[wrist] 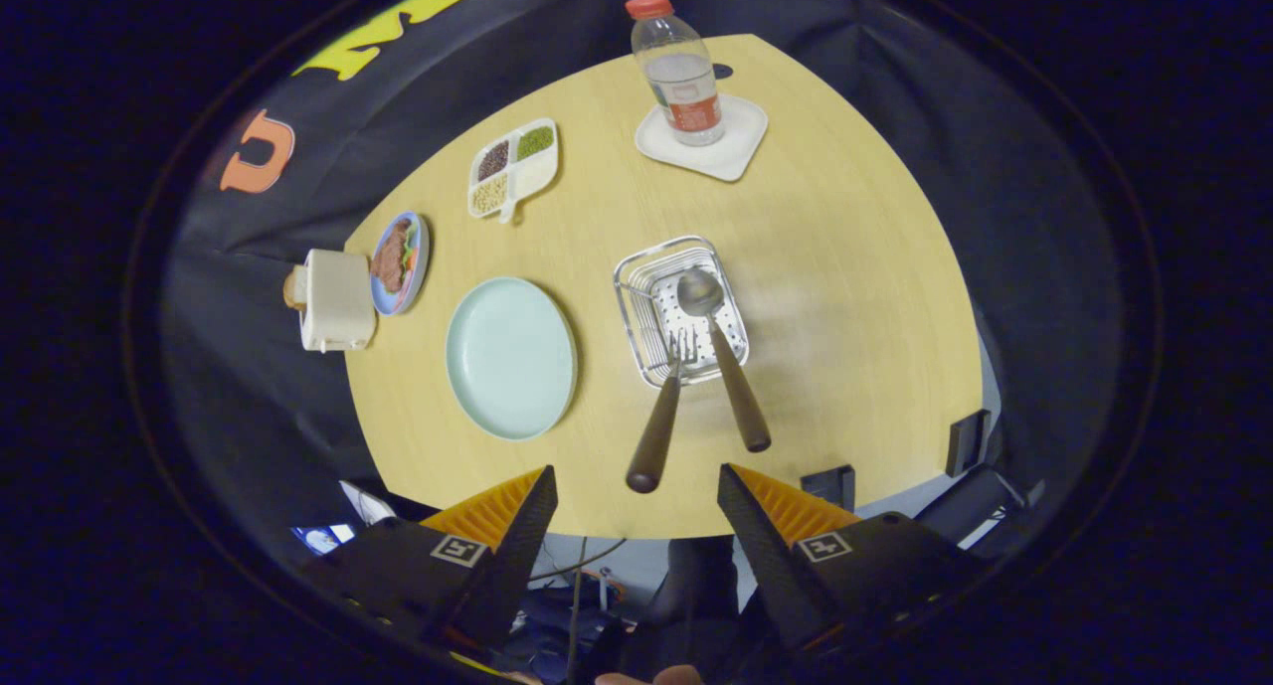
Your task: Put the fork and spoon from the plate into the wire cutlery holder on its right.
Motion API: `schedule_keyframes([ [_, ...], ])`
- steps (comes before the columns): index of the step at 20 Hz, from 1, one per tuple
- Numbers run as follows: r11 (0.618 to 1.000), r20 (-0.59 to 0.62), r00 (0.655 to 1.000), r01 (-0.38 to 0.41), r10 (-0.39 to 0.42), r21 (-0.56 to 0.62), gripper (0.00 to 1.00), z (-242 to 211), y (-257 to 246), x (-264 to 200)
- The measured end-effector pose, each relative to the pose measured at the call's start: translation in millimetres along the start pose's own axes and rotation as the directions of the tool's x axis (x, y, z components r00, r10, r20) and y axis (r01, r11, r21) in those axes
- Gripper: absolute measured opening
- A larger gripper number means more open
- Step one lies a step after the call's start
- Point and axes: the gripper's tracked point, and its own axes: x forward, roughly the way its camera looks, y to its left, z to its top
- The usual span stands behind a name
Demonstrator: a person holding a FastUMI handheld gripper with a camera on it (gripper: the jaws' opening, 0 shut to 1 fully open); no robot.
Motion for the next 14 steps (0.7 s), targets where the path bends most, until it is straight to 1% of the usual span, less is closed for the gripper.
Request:
schedule_keyframes([
  [2,0.999,0.070,0.998,0.000,0.002,-0.037,0.97,8,1,-15],
  [4,0.997,0.171,0.985,0.000,0.014,-0.082,0.97,20,3,-39],
  [5,0.995,0.235,0.972,0.003,0.021,-0.103,0.97,28,3,-53],
  [6,0.992,0.308,0.951,0.003,0.035,-0.123,0.97,38,5,-69],
  [7,0.990,0.387,0.921,0.006,0.049,-0.142,0.97,51,9,-87],
  [8,0.987,0.464,0.883,0.006,0.070,-0.160,0.96,62,14,-106],
  [9,0.982,0.540,0.836,0.007,0.096,-0.186,0.97,72,21,-128],
  [10,0.976,0.612,0.780,0.006,0.131,-0.216,0.96,78,28,-149],
  [11,0.969,0.675,0.718,0.004,0.170,-0.249,0.96,85,39,-173],
  [12,0.961,0.735,0.647,0.012,0.203,-0.277,0.96,88,49,-196],
  [14,0.945,0.820,0.506,0.027,0.268,-0.326,0.96,79,64,-244],
])
